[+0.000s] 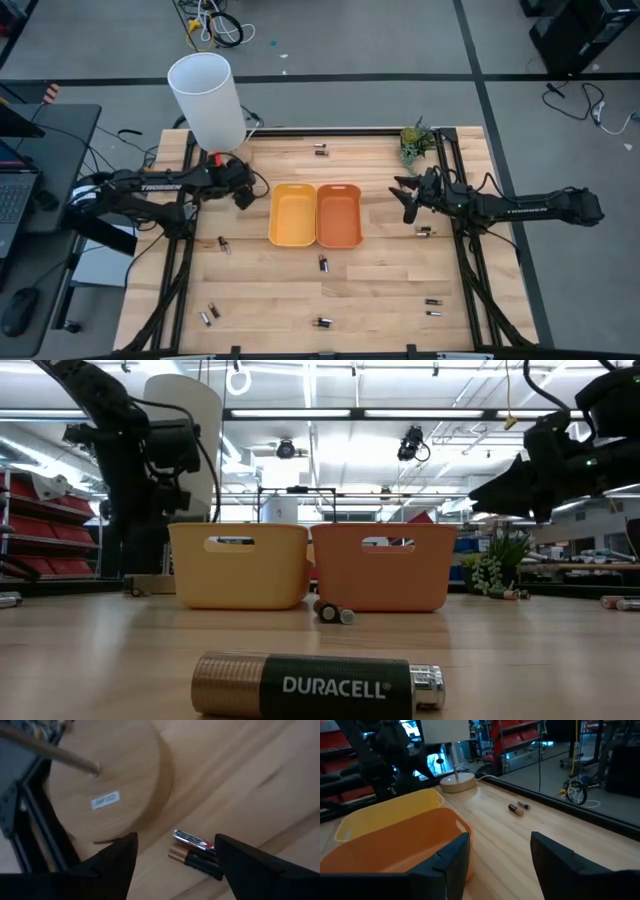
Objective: Sort batteries
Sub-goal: Put the top left black battery into the yellow bin
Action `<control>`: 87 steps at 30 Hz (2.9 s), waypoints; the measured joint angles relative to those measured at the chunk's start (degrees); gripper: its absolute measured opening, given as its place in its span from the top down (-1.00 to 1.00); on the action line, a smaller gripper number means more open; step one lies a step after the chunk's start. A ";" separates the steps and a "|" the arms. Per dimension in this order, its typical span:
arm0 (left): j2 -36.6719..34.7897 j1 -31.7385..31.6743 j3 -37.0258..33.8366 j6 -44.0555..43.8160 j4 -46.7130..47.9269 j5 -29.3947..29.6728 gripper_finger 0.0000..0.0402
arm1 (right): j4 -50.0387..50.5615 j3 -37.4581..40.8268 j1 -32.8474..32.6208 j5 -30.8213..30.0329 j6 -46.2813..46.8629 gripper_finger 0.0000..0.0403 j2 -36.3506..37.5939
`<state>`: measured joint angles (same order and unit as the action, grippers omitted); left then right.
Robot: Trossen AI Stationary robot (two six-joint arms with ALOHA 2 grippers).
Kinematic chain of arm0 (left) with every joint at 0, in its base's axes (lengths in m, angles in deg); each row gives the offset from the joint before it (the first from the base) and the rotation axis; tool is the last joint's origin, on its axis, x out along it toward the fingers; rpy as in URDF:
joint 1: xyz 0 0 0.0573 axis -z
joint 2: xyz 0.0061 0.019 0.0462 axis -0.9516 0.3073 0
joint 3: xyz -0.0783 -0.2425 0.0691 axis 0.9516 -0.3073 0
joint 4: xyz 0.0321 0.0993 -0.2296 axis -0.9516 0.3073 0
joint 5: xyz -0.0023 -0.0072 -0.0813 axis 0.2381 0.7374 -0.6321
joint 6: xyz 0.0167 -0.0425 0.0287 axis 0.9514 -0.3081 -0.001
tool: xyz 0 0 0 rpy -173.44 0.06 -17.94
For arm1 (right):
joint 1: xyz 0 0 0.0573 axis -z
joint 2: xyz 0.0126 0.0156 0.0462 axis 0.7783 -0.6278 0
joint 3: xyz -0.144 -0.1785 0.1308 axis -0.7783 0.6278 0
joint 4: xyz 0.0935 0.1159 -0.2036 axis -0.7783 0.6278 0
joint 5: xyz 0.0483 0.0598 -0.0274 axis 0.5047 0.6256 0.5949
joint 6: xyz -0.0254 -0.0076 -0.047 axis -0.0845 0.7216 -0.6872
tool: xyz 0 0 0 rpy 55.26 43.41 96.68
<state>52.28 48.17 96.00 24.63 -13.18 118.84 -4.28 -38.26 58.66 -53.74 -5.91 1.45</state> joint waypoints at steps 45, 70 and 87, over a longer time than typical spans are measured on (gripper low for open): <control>2.79 -7.11 -3.24 -29.78 3.48 -15.16 -0.12 | 3.95 0.00 0.04 0.03 2.63 0.35 -0.63; 2.67 2.99 6.46 6.26 16.83 -25.93 -0.02 | 4.49 0.02 -0.02 0.05 3.69 0.40 -0.63; 2.97 3.74 6.46 -39.75 21.03 -25.48 -0.01 | 3.85 0.02 -0.13 0.05 5.73 0.41 -0.63</control>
<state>55.25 51.90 102.46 -15.12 7.86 93.36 -0.43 -38.24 58.53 -53.69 -0.18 0.81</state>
